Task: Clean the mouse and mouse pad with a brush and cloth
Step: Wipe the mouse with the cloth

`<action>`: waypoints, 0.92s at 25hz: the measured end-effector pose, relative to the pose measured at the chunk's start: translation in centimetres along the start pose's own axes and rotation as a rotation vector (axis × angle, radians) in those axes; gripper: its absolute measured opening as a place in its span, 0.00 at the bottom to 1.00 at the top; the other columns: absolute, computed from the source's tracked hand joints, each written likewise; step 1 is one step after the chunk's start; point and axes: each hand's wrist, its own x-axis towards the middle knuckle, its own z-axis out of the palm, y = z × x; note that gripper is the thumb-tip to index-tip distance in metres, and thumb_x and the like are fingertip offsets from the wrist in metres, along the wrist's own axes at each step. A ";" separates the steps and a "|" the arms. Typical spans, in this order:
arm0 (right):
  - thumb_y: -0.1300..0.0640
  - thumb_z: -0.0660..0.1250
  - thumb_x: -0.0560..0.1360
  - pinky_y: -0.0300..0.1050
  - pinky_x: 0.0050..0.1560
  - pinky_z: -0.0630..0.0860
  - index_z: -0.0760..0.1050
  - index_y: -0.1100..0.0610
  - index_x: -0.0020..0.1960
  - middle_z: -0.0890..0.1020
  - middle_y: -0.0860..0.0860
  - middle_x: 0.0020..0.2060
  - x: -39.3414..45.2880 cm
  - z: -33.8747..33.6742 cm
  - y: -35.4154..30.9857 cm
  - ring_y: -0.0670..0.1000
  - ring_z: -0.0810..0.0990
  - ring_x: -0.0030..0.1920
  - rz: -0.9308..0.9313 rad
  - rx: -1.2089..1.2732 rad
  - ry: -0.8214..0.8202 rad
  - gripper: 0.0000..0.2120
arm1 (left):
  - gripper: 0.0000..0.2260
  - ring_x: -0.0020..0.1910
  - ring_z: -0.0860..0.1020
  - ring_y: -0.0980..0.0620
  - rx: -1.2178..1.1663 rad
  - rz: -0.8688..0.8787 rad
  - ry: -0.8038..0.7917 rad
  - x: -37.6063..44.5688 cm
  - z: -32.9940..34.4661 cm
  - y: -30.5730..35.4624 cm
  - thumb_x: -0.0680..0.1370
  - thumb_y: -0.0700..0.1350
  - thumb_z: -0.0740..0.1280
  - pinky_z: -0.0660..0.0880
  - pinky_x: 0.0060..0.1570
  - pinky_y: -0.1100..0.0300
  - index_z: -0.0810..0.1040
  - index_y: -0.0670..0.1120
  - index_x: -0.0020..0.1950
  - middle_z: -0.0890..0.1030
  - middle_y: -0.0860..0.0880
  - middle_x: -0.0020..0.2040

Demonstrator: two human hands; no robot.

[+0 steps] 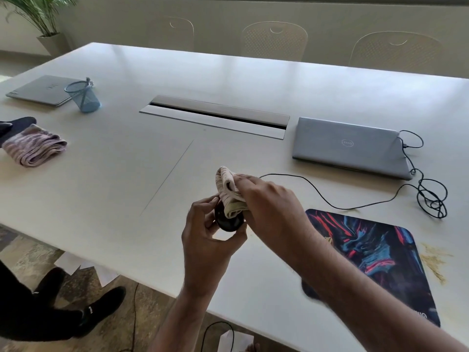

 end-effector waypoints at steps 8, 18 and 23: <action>0.64 0.63 0.75 0.54 0.38 0.78 0.74 0.55 0.51 0.84 0.54 0.43 2.5 -0.2 5.4 0.62 0.83 0.41 0.106 0.141 0.085 0.08 | 0.30 0.63 0.81 0.41 -0.073 0.029 -0.058 -1.1 -0.6 -0.3 0.65 0.27 0.80 0.81 0.56 0.56 0.72 0.43 0.60 0.77 0.45 0.66; 0.58 0.65 0.79 0.49 0.64 0.79 0.70 0.55 0.77 0.78 0.55 0.72 -2.8 -0.7 1.9 0.56 0.80 0.69 -0.206 0.291 0.321 0.26 | 0.27 0.55 0.83 0.44 -0.034 -0.021 -0.020 0.7 -0.1 -1.0 0.66 0.34 0.82 0.81 0.50 0.54 0.73 0.45 0.58 0.79 0.46 0.58; 0.68 0.71 0.78 0.46 0.77 0.69 0.69 0.60 0.77 0.76 0.58 0.74 -3.9 2.8 -0.6 0.55 0.71 0.77 -0.311 0.309 0.228 0.29 | 0.22 0.62 0.80 0.60 0.113 0.133 -0.142 0.7 0.2 1.0 0.74 0.62 0.74 0.77 0.62 0.59 0.73 0.68 0.67 0.81 0.64 0.61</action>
